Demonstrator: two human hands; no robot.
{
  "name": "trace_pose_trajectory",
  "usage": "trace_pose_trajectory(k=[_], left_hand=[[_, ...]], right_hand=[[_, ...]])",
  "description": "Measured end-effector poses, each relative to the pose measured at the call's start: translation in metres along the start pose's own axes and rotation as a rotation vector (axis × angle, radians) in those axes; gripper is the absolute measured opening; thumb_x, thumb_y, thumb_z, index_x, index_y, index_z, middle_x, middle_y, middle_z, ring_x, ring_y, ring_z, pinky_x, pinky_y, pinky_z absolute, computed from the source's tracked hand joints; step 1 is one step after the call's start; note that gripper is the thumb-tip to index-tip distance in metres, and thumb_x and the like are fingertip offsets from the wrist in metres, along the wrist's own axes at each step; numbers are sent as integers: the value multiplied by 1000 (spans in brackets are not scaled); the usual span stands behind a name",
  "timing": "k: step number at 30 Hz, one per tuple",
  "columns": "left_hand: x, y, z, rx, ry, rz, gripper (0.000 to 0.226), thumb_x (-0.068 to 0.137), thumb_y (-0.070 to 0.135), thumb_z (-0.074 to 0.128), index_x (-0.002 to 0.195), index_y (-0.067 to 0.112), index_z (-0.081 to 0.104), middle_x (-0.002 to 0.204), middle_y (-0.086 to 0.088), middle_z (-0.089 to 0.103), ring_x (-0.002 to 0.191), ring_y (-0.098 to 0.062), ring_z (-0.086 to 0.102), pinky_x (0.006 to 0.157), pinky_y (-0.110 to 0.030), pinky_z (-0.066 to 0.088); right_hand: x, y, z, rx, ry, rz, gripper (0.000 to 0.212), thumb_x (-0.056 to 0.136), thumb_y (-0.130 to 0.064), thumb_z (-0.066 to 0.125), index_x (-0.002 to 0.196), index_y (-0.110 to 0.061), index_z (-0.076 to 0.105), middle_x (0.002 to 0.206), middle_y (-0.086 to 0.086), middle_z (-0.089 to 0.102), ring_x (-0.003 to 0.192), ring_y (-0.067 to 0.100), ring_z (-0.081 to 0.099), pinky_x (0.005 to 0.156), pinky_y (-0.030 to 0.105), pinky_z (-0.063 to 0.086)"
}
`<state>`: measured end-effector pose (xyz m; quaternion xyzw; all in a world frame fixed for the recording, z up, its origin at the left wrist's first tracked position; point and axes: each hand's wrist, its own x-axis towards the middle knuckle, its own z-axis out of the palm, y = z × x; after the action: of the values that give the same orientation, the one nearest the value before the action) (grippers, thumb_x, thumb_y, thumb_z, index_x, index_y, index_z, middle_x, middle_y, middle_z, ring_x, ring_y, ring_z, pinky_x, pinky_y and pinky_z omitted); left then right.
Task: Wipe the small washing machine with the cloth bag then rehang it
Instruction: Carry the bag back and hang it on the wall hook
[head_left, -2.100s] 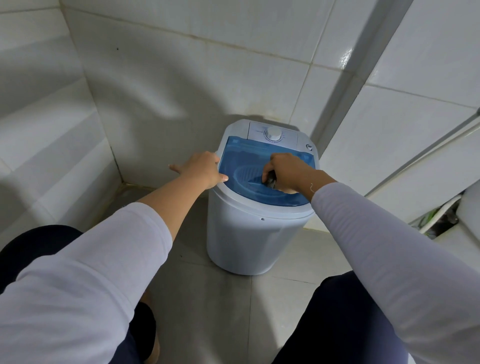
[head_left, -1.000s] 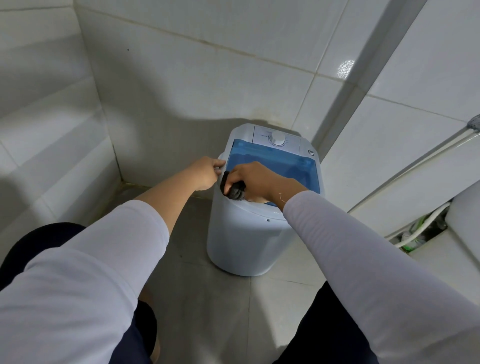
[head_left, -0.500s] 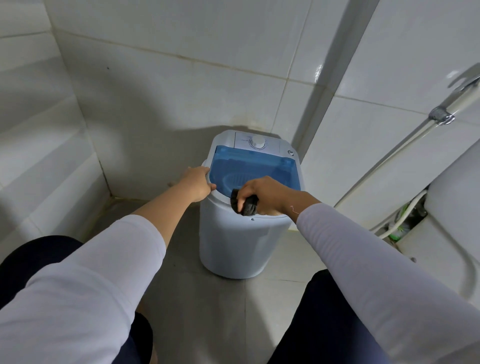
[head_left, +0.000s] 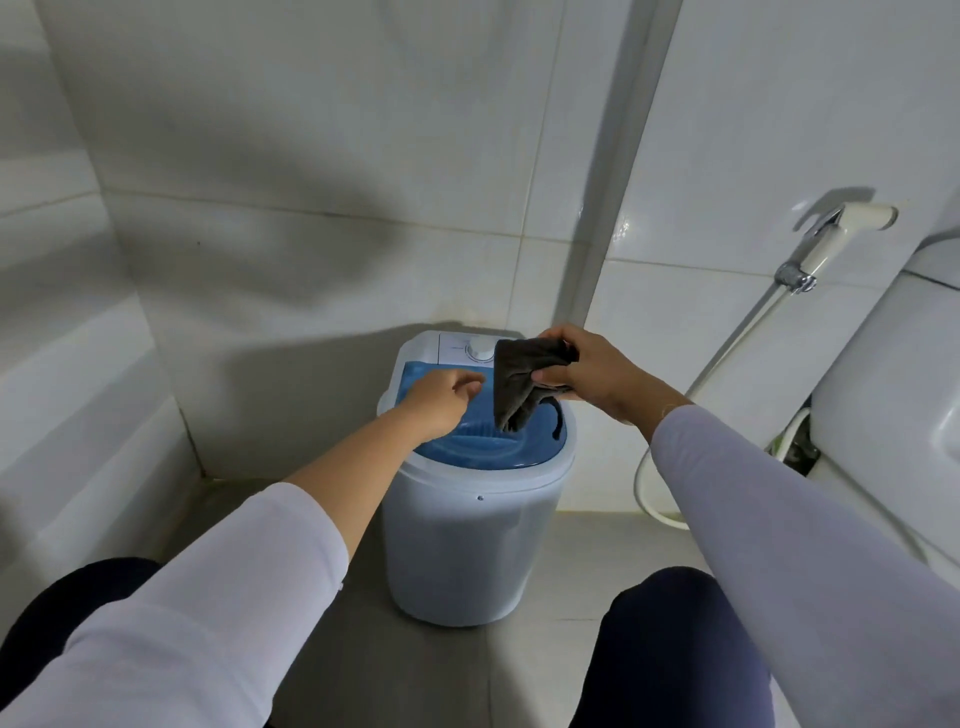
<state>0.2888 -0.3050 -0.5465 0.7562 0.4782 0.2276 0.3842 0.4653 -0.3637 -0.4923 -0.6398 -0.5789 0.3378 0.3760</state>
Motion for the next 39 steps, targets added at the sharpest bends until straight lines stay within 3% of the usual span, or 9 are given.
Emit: trace_pose_trajectory(k=[7,12,16,20,26,29,33,36,39], left_hand=[[-1,28,-22,-307,-154,-129,35,98,39,45,125,20,56,128,3,60,124,-9,51,104,-45,40],[-2,34,-44,-325,-147,-176,12,98,26,47,93,24,58,91,3,69,86,-9,66,98,-37,46],[2,38,-67,-463,12,-208,11,98,20,50,104,15,58,82,0,66,74,-9,63,86,-31,51],[6,41,-91,-553,135,-253,4,97,17,52,100,15,53,80,-1,61,68,-11,60,91,-35,45],[16,32,-124,-588,305,-286,14,96,12,53,108,9,58,79,-3,62,63,-10,60,40,-14,49],[26,24,-138,-569,350,-302,22,95,16,54,115,10,60,91,-5,66,64,-10,62,64,-24,46],[36,15,-159,-529,407,-298,19,95,18,54,111,12,61,106,-9,67,84,-21,66,72,-27,41],[45,5,-175,-516,372,-319,8,96,16,51,101,13,57,88,-5,67,67,-12,63,84,-30,37],[58,-10,-188,-432,319,-370,17,97,22,50,81,17,55,67,5,67,65,-5,61,82,-29,38]], right_hand=[[6,-17,-5,164,-7,-52,31,83,6,62,98,-19,51,96,7,56,84,18,61,68,22,57],[15,-24,2,137,72,-69,38,87,-10,63,114,-31,48,110,21,58,88,30,63,73,37,59],[26,-31,13,-55,56,-14,36,89,-27,61,124,-27,49,112,15,59,89,27,62,71,35,57],[39,-38,29,-125,31,-85,31,81,-30,68,111,-33,58,114,5,59,101,21,59,83,33,51],[64,-67,63,-100,7,-229,13,76,-25,75,84,-19,65,83,-5,65,83,14,61,67,21,49],[81,-82,86,-105,-22,-271,16,74,-28,76,86,-20,70,83,-8,68,85,10,62,77,23,48],[104,-95,110,-110,27,-322,28,79,-31,71,101,-14,72,92,-4,68,88,10,60,73,16,41],[125,-100,122,-96,59,-327,28,83,-33,67,102,-13,70,90,-3,66,86,12,59,69,15,43],[151,-99,134,-74,49,-291,22,86,-30,62,102,-15,67,92,3,70,90,20,67,82,33,54]])
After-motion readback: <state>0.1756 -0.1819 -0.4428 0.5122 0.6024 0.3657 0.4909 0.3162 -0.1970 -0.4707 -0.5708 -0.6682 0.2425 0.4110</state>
